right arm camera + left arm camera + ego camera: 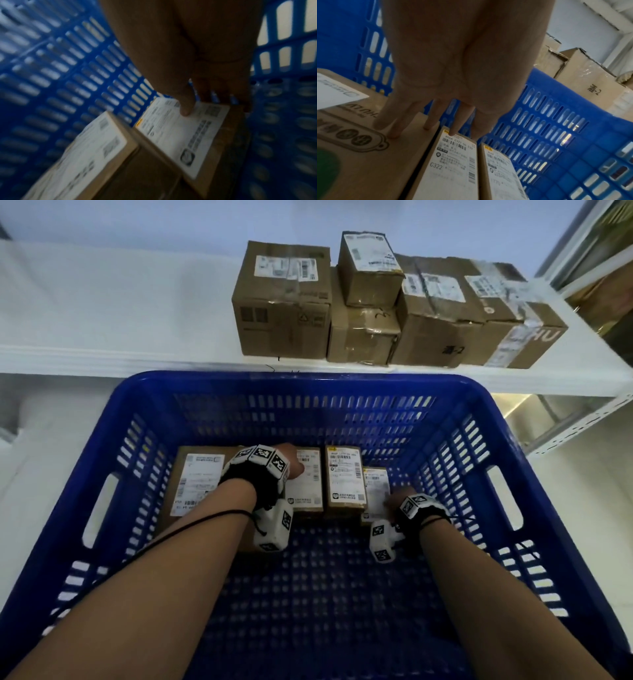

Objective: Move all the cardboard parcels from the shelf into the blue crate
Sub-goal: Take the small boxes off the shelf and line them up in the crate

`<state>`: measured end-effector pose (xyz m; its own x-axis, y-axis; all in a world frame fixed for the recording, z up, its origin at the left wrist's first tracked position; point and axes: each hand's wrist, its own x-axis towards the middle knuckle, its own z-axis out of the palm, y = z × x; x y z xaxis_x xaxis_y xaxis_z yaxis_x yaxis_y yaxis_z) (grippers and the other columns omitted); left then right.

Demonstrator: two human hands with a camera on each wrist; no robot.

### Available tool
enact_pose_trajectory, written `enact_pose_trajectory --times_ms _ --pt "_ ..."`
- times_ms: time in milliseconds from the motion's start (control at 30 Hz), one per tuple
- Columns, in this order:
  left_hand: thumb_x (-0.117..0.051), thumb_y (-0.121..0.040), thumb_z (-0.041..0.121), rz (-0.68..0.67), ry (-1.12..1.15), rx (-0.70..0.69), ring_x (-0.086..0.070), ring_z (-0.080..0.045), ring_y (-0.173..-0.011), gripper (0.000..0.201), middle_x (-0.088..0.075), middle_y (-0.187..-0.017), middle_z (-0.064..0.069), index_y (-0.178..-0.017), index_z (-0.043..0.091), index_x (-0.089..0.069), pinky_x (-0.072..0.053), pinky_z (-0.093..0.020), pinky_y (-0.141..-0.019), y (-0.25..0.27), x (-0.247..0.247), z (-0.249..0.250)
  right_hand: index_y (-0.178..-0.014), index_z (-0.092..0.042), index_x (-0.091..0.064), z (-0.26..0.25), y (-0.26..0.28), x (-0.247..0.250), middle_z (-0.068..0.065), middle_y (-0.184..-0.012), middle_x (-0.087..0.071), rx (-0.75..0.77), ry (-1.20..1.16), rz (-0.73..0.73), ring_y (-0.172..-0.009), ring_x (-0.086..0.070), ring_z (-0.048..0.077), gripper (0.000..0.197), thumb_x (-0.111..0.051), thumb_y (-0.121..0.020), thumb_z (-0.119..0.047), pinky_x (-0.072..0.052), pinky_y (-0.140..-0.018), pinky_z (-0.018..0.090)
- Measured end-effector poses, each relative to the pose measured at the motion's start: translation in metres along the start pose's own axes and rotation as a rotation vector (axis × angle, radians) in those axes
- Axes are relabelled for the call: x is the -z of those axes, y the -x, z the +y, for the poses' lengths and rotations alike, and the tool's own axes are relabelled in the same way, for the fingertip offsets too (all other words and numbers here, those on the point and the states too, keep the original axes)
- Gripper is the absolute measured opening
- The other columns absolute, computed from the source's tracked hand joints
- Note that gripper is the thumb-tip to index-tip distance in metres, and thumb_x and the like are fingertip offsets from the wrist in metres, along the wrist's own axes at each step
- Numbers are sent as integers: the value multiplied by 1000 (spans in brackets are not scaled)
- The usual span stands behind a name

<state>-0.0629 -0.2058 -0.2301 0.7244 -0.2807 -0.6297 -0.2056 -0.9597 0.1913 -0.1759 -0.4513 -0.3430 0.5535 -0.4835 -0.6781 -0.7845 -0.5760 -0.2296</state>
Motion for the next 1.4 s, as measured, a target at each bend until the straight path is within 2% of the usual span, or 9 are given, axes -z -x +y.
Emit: enact_pose_trajectory --times_ms 100,367,533,633,700,800,933,1300,1400 --pt "-49 -97 27 20 10 -7 -62 -29 -90 34 -66 -110 -16 -112 1 -63 -47 -34 -74 -2 3 -3 -137 3 -46 -15 -6 -9 25 -137 -52 0 29 12 -122 -56 36 48 -47 -100 -27 -52 -81 31" --pt "-50 -97 28 28 14 17 -64 -31 -103 37 -65 -120 -18 -120 0 -61 -42 -31 -72 3 1 -5 -147 0 -35 -25 -13 -7 19 -152 -38 -13 -189 -18 -138 -41 35 56 -44 -98 -27 -36 -111 39" --pt "-49 -98 28 31 57 15 -64 -32 -107 35 -65 -118 -19 -116 2 -64 -51 -36 -85 14 12 -2 -155 -3 10 -43 5 -3 20 -157 -23 -17 -169 -94 -131 -44 34 81 -46 -99 -25 -41 -96 32" --pt "-50 -98 25 76 165 -19 -58 -25 -87 20 -61 -98 -12 -93 10 -62 -44 -32 -76 12 32 -4 -155 -5 -11 -42 -9 16 17 -158 -27 56 -158 -15 -140 -37 34 74 -48 -97 -32 -35 -113 39" --pt "-51 -98 27 78 195 22 -51 -20 -78 17 -55 -91 -5 -89 13 -57 -39 -31 -75 10 32 -13 -151 -5 -27 -34 -23 11 16 -154 -35 84 -98 -31 -138 -40 31 75 -55 -89 -36 -35 -114 39" --pt "-46 -101 24 47 184 51 -47 -15 -66 25 -49 -78 0 -78 19 -54 -38 -31 -76 12 25 -22 -148 3 -25 -42 19 14 23 -148 -41 -24 -170 68 -135 -44 37 76 -58 -90 -34 -40 -110 42" --pt "-44 -102 21 103 211 37 -59 -32 -118 36 -63 -129 -16 -121 1 -67 -46 -36 -101 20 38 -15 -128 0 -48 -74 59 50 25 -130 -56 24 -265 305 -117 -57 41 46 -56 -88 -22 -51 -98 45" --pt "-54 -93 24 522 511 11 -63 -37 -111 33 -68 -119 -19 -114 3 -70 -52 -34 -91 78 122 10 -96 -8 -56 -155 166 143 18 -113 -65 298 -215 543 -106 -62 38 20 -55 -84 -24 -52 -96 45" --pt "-56 -93 24 580 515 -3 -63 -38 -110 34 -67 -119 -20 -113 1 -69 -47 -31 -80 85 137 6 -111 -5 -59 -172 180 165 18 -120 -63 328 -208 640 -113 -59 38 35 -58 -84 -27 -49 -99 49"
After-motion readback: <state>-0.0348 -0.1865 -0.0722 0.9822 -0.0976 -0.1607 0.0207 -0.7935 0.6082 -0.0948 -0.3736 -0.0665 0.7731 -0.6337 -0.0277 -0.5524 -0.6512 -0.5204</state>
